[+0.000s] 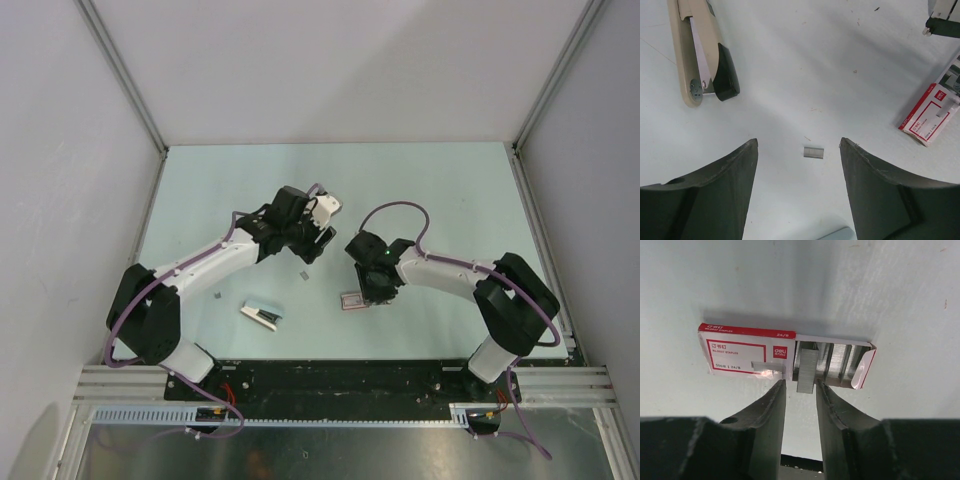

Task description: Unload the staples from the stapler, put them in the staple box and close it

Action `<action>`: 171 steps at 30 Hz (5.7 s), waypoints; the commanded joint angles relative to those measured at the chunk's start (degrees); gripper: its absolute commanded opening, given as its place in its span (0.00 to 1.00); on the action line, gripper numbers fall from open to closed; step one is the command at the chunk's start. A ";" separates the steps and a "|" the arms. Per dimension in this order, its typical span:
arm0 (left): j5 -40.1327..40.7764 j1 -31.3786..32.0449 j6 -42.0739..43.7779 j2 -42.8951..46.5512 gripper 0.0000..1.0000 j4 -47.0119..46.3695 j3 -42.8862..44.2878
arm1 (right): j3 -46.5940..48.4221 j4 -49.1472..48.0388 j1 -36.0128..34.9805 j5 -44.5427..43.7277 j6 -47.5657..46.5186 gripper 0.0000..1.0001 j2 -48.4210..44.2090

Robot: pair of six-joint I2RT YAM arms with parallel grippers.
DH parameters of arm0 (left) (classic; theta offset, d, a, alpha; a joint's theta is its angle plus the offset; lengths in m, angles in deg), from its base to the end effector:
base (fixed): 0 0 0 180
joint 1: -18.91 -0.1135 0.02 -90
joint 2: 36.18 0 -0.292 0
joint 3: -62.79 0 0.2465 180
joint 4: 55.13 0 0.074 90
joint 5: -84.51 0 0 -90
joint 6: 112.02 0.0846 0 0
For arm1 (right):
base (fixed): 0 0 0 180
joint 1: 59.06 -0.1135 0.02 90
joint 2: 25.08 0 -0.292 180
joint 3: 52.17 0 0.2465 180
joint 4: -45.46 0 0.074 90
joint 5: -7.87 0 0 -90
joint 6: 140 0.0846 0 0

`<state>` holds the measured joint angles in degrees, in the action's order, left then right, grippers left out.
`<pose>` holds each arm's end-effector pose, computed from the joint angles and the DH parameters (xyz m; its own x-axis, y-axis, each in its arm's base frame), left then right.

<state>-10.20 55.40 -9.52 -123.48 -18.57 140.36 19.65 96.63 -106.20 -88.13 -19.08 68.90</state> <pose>0.2842 -0.2188 0.2491 -0.4292 0.5858 -0.6875 0.7489 0.6563 0.0916 0.2200 0.2241 0.1603 -0.9231 -0.2435 -0.2975 -0.2731 0.9600 0.0615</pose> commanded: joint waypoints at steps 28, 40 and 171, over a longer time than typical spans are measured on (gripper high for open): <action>-1.58 -0.38 1.06 3.56 0.71 -0.22 -0.58 | 1.26 3.45 -2.41 -2.73 1.74 0.00 -5.66; -1.42 -0.41 0.97 3.40 0.71 -0.22 -0.52 | -2.09 2.63 -2.59 -0.25 1.83 0.00 -6.99; -2.47 -0.35 1.27 5.46 0.71 0.57 -1.17 | -9.61 -10.65 2.42 6.39 0.85 0.00 -8.72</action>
<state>-10.82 55.40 -9.52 -120.53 -17.76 139.53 10.12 87.40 -103.83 -83.52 -18.64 61.62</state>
